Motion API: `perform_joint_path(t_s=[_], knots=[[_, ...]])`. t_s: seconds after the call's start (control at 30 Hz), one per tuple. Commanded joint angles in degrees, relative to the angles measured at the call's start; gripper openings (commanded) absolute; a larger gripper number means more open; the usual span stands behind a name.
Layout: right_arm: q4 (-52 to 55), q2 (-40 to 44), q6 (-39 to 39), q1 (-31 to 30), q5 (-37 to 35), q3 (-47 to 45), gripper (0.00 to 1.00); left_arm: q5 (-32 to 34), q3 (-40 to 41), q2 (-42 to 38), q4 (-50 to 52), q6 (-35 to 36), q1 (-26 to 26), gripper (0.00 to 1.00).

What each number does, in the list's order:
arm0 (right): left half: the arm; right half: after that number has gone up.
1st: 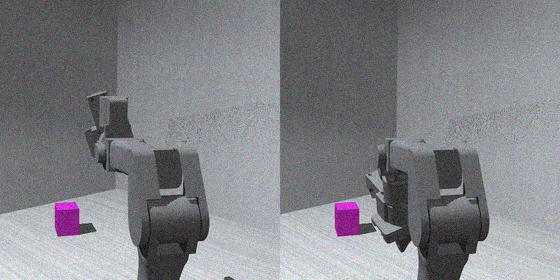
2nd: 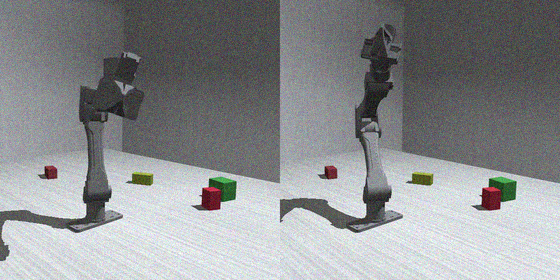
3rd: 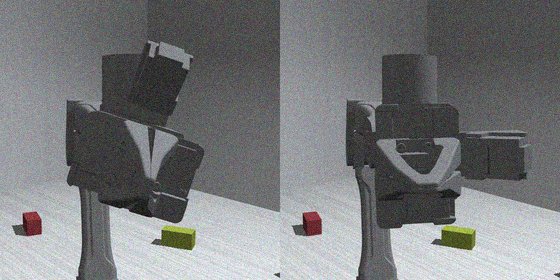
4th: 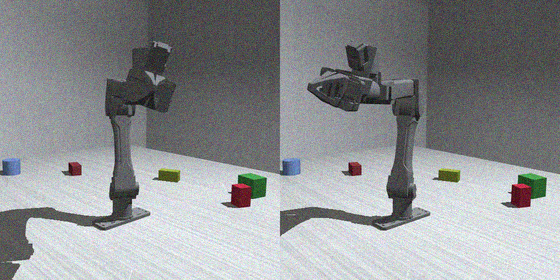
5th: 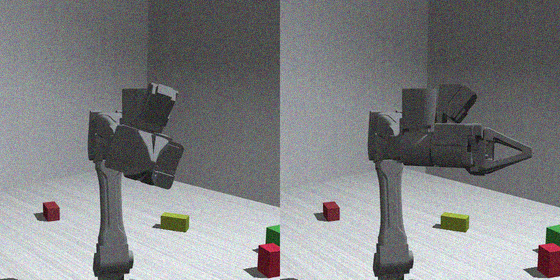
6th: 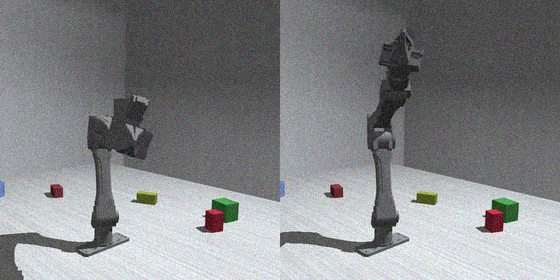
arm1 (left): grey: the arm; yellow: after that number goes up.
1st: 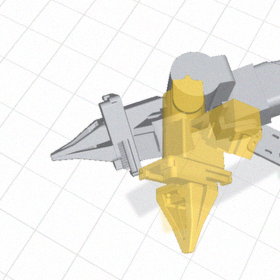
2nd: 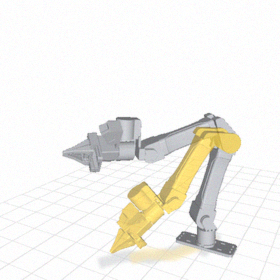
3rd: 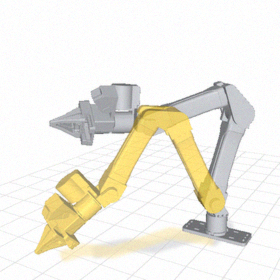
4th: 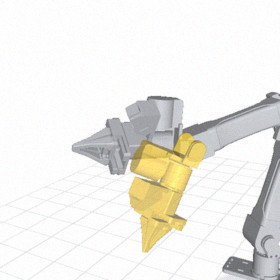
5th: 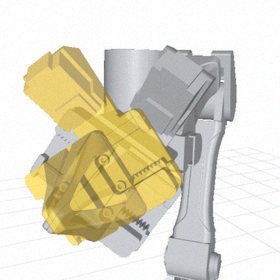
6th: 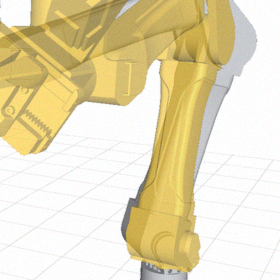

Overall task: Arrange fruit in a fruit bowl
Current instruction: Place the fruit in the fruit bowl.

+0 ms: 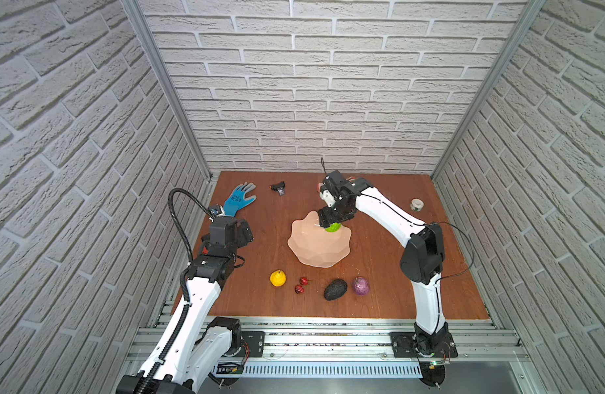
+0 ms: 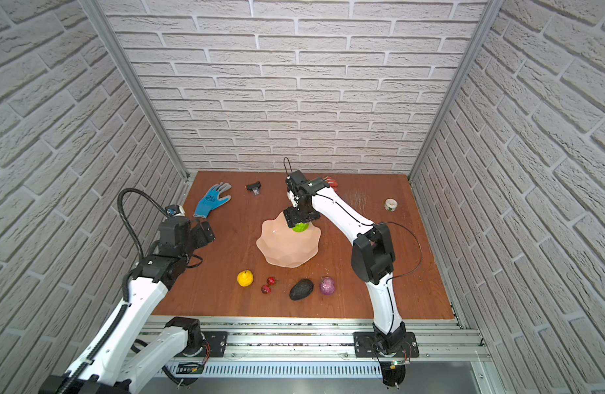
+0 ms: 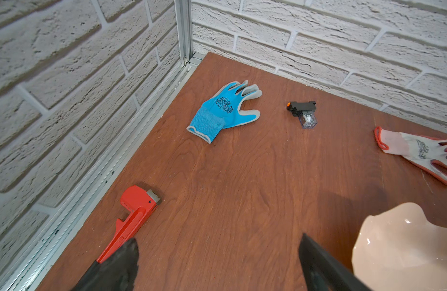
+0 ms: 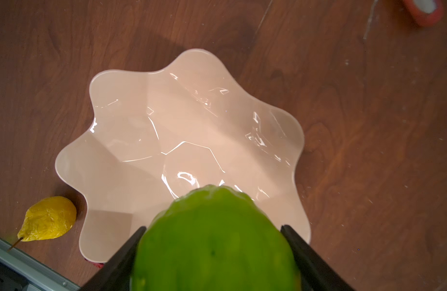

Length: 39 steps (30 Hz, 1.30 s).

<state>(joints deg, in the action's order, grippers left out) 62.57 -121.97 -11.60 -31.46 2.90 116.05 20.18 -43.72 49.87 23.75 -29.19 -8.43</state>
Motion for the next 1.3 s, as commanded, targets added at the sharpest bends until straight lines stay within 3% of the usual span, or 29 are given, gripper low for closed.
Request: perform_joint_path(t_s=[0.0, 0.53, 1.27], knots=[[-0.75, -2.13, 0.39, -1.02, 1.71, 3.11, 0.61, 0.45, 0.7, -0.14, -0.58, -0.41, 0.43, 0.98], [-3.41, -13.09, 0.14, -2.98, 2.16, 9.06, 0.62, 0.05, 1.25, 0.02, -0.91, 0.45, 2.08, 0.98], [-2.7, -19.6, 2.05, -3.6, 0.99, 14.91, 0.67, -0.41, 1.13, 0.49, -1.17, 0.12, 3.02, 0.98]])
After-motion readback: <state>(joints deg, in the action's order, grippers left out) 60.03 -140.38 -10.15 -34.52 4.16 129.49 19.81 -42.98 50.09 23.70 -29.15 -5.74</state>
